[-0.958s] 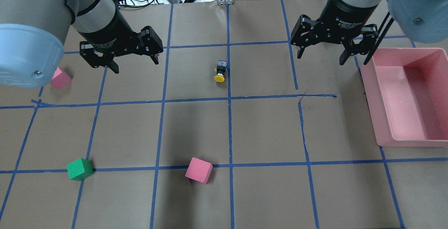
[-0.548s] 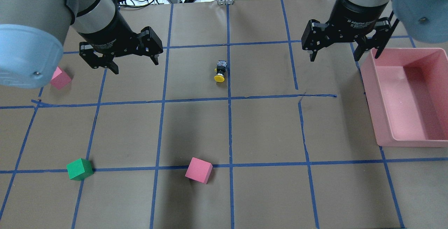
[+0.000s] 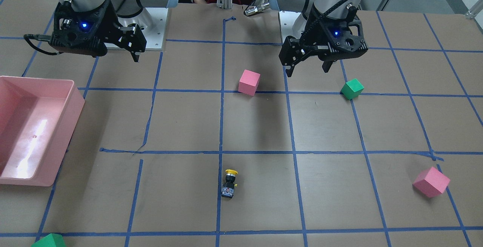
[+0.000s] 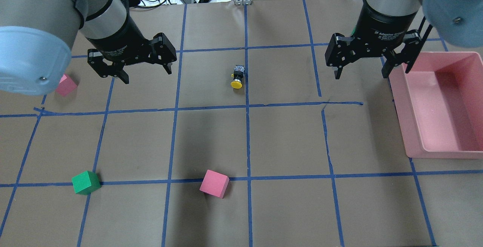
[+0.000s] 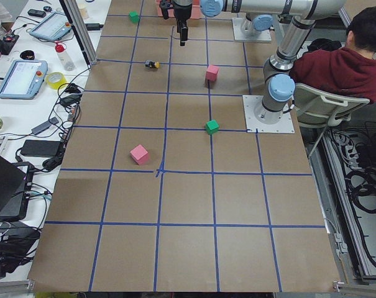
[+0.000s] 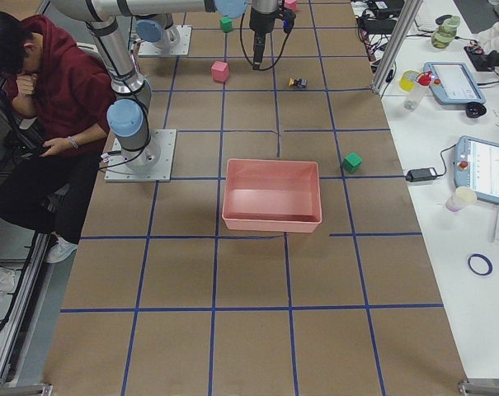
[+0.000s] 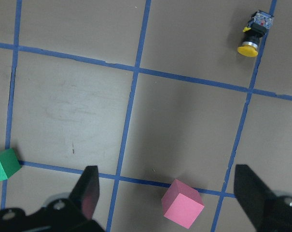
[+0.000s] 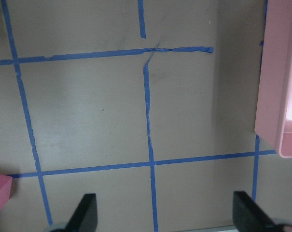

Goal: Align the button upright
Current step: 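Move the left gripper forward toward the lying switch, then grasp the switch by its yellow cap with the left gripper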

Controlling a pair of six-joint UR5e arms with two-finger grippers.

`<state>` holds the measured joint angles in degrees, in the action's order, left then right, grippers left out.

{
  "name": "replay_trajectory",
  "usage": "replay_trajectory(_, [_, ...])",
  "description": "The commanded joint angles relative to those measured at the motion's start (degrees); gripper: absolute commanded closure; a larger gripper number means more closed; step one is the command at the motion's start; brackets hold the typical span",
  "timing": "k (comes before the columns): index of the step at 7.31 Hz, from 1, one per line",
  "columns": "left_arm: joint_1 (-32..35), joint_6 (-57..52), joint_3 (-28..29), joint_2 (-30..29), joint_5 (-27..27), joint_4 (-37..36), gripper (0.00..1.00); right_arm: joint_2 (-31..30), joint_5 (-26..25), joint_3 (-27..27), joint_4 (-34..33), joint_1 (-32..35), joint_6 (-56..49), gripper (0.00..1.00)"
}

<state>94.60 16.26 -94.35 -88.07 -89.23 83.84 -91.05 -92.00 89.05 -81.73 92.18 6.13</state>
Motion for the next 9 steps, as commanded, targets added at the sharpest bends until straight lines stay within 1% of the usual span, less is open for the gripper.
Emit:
replay_trajectory(1, [1.19,0.18,-3.54,-2.26,-0.15,-9.33,0.00,0.17,2.70,-0.01,0.08,0.02,0.11,0.00])
replay_trajectory(2, [1.90,0.35,-6.00,-4.28,-0.24,-17.40,0.00,0.09,2.71,0.07,0.16,0.02,0.29,0.00])
replay_trajectory(3, [1.99,0.87,-8.20,-6.65,-0.68,-27.31,0.00,0.35,2.71,0.07,0.17,0.02,1.94,0.00])
replay_trajectory(4, [3.04,1.05,-9.87,-8.59,-1.03,-34.72,0.00,0.35,2.79,0.07,0.34,0.02,3.35,0.00])
replay_trajectory(5, [6.01,1.32,-10.67,-10.87,-5.38,-39.14,0.00,0.44,2.88,0.16,0.34,0.02,3.19,0.00])
replay_trajectory(6, [8.04,1.41,-10.94,-14.55,-8.99,-39.62,0.00,0.52,2.71,0.25,0.43,0.02,2.93,0.00])
replay_trajectory(7, [8.32,1.49,-11.21,-18.59,-8.94,-42.93,0.00,0.44,2.53,0.25,0.52,0.02,2.84,0.00])
replay_trajectory(9, [9.63,2.28,-11.21,-26.15,-5.09,-61.24,0.00,0.52,2.36,0.51,0.60,-0.07,2.40,0.00])
